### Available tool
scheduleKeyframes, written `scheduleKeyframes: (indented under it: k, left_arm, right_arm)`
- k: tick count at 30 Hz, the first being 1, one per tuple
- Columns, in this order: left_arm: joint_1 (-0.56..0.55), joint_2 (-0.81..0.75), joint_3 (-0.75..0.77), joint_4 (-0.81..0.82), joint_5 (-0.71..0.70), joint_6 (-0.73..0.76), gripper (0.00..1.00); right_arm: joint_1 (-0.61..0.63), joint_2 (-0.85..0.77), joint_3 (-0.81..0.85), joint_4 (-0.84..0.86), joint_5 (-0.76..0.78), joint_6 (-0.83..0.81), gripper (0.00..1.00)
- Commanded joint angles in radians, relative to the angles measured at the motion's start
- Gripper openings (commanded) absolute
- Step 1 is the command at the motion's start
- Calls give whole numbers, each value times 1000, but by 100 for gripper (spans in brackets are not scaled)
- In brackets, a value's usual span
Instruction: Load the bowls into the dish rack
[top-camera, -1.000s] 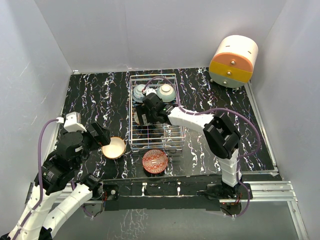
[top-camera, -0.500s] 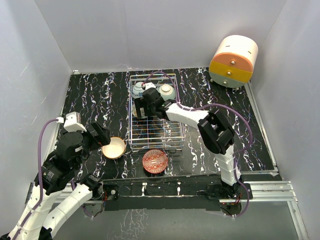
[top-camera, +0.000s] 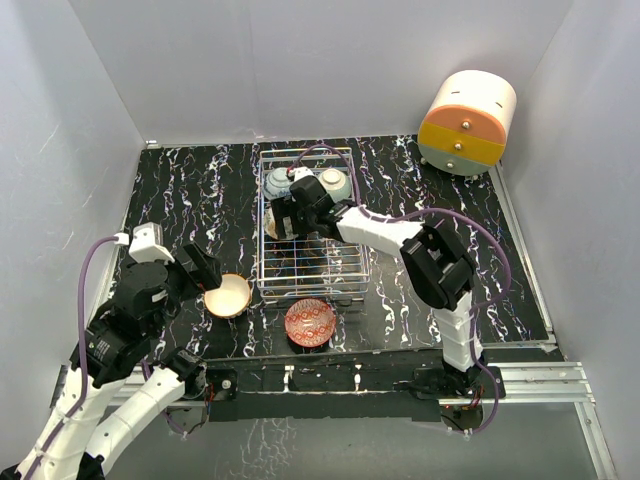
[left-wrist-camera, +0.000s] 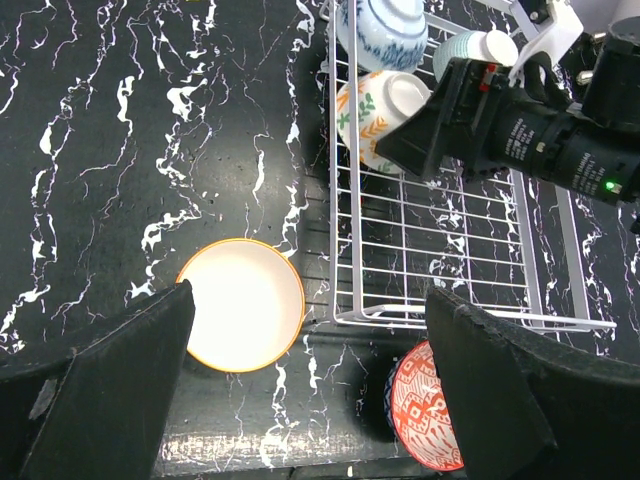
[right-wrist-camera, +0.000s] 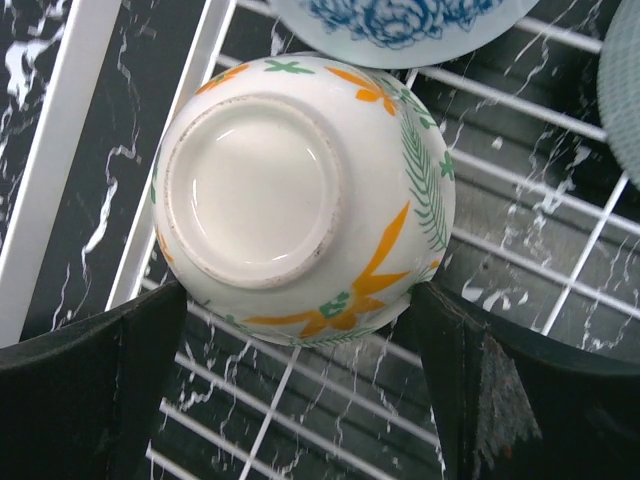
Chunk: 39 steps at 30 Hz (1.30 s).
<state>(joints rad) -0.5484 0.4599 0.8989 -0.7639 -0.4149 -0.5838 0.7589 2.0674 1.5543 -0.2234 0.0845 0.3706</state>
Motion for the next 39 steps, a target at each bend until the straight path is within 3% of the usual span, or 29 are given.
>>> scheduleKeyframes:
  k: [1,12,17,22,29,35,39]
  left_arm:
    - [-2,17,-13,12,-3,10,97]
    - [-2,25,2,25,24,15,97]
    - [-2,25,14,112,208,119,97]
    - [-2,37,1,204,372,151,97]
    - [-2,86,-31,302,465,148,97]
    - [-2,173,-58,434,575,103,97]
    - [-8,193,-43,461,569,95,95]
  right_arm:
    - [3,-118,-44,53,-61,-15,99]
    - [0,-221,-14,-1,-63,-19,99]
    - [-30,-351,-29,-45,7,15,99]
    - [-127,-561,-147,-106,10,45,99]
    - [-302,-829,-347,-240,-15,31,99]
    - [-443,-942,-452,-290,-104,24,99]
    - [-481,-962,-459,-295,-144,24,99]
